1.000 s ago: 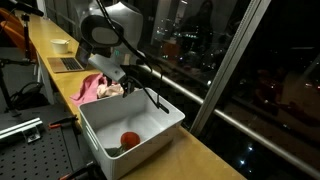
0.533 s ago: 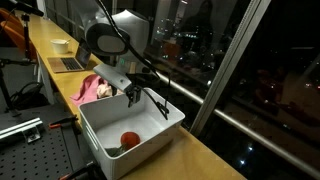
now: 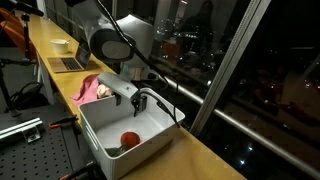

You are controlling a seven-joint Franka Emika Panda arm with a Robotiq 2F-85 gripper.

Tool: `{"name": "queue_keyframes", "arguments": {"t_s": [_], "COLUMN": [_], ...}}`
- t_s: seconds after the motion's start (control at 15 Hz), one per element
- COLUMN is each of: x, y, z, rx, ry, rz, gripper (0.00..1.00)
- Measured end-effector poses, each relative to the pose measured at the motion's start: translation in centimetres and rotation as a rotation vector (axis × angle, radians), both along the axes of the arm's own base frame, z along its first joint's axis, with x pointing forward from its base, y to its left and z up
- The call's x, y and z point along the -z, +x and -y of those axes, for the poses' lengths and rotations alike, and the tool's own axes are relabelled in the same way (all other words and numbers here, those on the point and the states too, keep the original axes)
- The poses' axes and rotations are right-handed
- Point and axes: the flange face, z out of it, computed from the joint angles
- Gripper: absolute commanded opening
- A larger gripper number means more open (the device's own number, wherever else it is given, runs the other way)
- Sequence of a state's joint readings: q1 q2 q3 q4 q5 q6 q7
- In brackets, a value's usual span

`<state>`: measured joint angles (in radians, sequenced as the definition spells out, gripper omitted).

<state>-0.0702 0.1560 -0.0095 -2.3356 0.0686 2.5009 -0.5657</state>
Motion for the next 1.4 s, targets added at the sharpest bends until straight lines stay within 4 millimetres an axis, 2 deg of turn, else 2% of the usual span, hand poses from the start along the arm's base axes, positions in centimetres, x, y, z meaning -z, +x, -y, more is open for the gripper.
{"name": "queue_keyframes", "arguments": {"t_s": [0.2,0.53,0.73,0.87,1.07,1.27,1.4], "x": [1.4,5.5,7.2,7.6,7.2,6.6,7.3], "y": [0.1,0.2,0.5,0.9,1.7,2.8,3.3], "z": [0.9,1.5,2.4,2.8,3.0,2.5,2.1], "rx": [-0.002,-0.001,0.003,-0.006,-0.030,-0.043,-0.047], "ry": [-0.025,-0.043,-0.060,-0.079,-0.111,-0.129,-0.131], "rz": [0.002,-0.029,-0.055,-0.060,-0.047,-0.028,-0.035], "gripper": [1.00,1.00,1.00,1.00,1.00,1.00,1.00]}}
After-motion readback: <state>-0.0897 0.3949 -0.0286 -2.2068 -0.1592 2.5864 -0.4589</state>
